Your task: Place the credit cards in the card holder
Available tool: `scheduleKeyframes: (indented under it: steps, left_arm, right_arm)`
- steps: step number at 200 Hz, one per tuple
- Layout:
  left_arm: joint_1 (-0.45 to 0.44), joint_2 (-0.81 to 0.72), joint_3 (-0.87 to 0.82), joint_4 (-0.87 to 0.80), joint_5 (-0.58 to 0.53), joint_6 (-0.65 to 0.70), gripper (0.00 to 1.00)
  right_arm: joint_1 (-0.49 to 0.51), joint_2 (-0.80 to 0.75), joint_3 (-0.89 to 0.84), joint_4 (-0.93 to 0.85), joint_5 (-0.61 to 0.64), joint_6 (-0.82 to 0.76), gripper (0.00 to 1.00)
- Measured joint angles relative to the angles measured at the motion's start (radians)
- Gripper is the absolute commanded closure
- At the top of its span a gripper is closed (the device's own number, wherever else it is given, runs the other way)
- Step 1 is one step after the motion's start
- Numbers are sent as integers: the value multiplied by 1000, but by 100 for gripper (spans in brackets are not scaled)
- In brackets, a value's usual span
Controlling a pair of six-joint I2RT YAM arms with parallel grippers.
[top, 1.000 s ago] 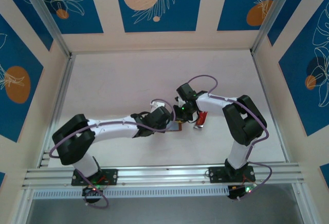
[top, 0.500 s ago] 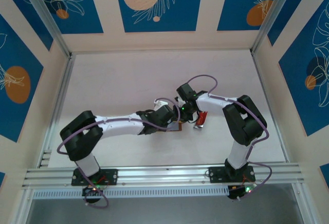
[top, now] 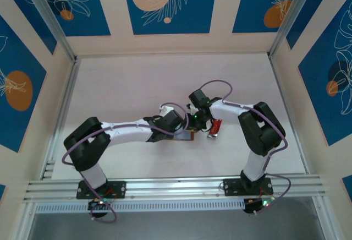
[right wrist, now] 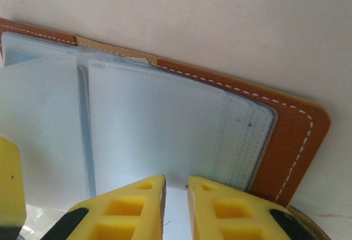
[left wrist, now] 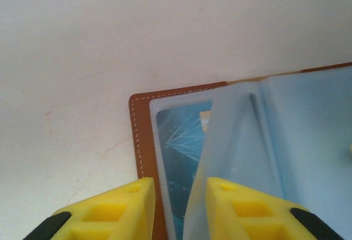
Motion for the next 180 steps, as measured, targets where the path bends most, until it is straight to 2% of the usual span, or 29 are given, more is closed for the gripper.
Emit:
scheduleKeyframes:
  steps: [37,72,97,138,180]
  left_arm:
    - [29,-12,-17,-18,0,-3,72]
    - [43,-131,-27,-66,5,5,72]
    - [43,-177,11,-80,55,32,72]
    - [42,-85,85,-63,167,62,73]
    - [42,34,92,-31,230,73,74]
  right_arm:
    - [2,-2,4,-7,1,-6,80]
    - [3,-11,8,-40,13,-14,80]
    - [7,-19,11,-61,27,-17,80]
    - [29,-43,14,-80,46,-18,80]
    - [59,-45,11,-87,74,-16,81]
